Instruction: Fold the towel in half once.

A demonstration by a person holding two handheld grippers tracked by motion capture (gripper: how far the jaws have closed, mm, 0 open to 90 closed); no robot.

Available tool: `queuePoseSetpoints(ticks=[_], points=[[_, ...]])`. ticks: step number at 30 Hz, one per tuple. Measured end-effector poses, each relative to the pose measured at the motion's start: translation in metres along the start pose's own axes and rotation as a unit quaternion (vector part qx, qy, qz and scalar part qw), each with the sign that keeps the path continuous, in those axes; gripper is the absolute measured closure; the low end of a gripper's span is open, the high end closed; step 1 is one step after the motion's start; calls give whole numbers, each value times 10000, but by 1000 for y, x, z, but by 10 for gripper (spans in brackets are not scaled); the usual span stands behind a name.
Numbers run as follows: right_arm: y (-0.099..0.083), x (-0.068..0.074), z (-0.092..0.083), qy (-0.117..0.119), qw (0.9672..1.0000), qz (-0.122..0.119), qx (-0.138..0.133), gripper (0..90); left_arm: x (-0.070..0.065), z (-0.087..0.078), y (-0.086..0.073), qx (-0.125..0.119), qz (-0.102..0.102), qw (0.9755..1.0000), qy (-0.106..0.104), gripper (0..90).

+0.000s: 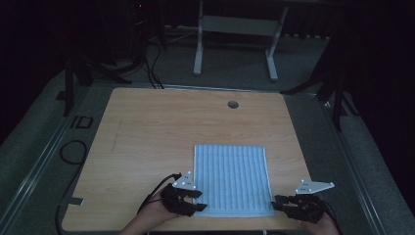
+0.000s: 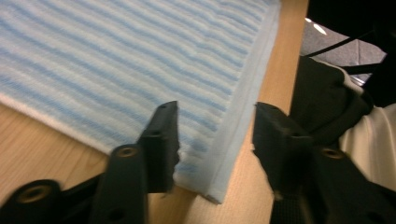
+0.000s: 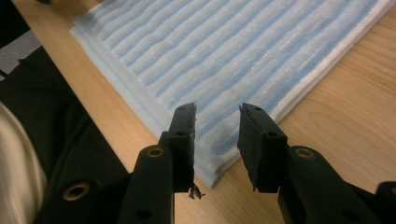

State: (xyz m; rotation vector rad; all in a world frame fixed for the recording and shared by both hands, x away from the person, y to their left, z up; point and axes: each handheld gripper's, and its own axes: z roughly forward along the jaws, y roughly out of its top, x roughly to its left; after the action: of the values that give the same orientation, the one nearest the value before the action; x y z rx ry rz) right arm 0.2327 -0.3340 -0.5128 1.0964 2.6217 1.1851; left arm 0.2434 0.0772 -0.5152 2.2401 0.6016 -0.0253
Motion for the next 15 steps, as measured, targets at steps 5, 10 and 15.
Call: queuePoseSetpoints(ticks=[5, 10, 15], points=[[4, -8, 4, -29, 10000, -17, -2, 570, 12, 1, -6, 136, -142, 9996, 193, 418], [14, -21, 11, -206, 9998, -42, 8, 542, 29, 0, -12, 172, -375, 9976, 552, 395], [34, -40, 21, -321, 9995, -44, -25, 538, 58, -7, -13, 92, -731, 9928, 948, 394]])
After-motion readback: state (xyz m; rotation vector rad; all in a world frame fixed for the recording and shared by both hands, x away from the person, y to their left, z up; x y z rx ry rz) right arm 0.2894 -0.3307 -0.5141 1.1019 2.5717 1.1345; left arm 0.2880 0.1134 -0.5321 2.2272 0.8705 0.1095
